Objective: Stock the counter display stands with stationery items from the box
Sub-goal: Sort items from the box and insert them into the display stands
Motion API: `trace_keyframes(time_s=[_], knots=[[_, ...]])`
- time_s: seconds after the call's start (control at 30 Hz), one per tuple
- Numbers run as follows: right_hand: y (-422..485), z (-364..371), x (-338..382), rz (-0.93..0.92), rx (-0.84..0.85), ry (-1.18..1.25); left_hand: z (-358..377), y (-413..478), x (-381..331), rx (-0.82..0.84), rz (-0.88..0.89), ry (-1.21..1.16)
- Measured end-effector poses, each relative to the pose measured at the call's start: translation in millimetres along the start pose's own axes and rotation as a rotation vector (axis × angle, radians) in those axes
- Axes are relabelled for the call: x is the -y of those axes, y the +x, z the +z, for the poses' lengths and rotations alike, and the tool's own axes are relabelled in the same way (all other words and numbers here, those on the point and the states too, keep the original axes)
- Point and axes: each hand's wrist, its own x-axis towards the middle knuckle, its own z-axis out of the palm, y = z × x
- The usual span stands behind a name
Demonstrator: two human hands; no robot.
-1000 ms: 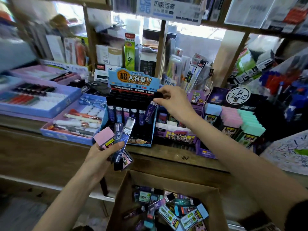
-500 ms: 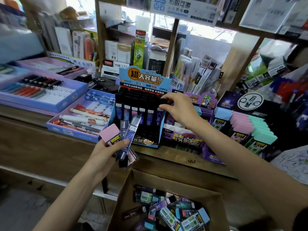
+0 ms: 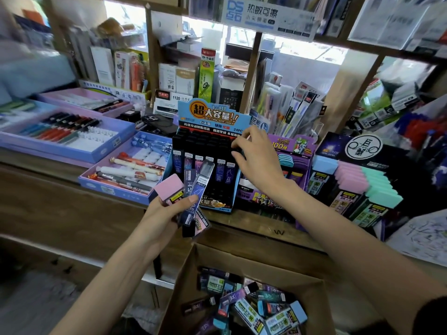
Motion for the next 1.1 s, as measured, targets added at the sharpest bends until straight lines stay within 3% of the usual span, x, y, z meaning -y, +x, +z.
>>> trace_keyframes(time_s=[0.07,0.17,0.23,0.37,0.57,0.63,0.77,0.93,1.1], knots=[[-11.3,-5.0,12.4,0.050,0.025,0.180,4.7,-0.4,-0.6,-0.004,-0.008,-0.004],[-33.6,-7.5,35.0,0.255,0.259,0.706,13.2,-1.4,-0.7,-0.002,-0.021,0.000],[-42.4,-3.7,44.5,0.376,0.303,0.936,17.2,-3.1,0.2,0.000,-0.025,0.016],[-43.0,4.1,50.8,0.509,0.256,1.104,17.1,-8.6,3.6,-0.024,-0.030,-0.005],[-29.0,8.5,51.3,0.538,0.327,1.264,-3.0,-13.8,-6.4,-0.088,-0.026,-0.035],[-13.6,6.0,48.7,0.557,0.225,1.267,-14.1,-15.6,-14.3,-0.119,0.009,-0.019],[21.2,12.4,53.7,0.478,0.063,1.043,-39.0,-20.2,-26.8,-0.168,0.086,0.004],[37.9,41.6,73.9,0.390,0.094,0.792,-57.3,-22.0,-28.3,-0.198,0.122,0.005],[40.4,57.9,80.0,0.340,0.112,0.714,-64.6,-21.0,-22.7,-0.221,0.109,0.006]])
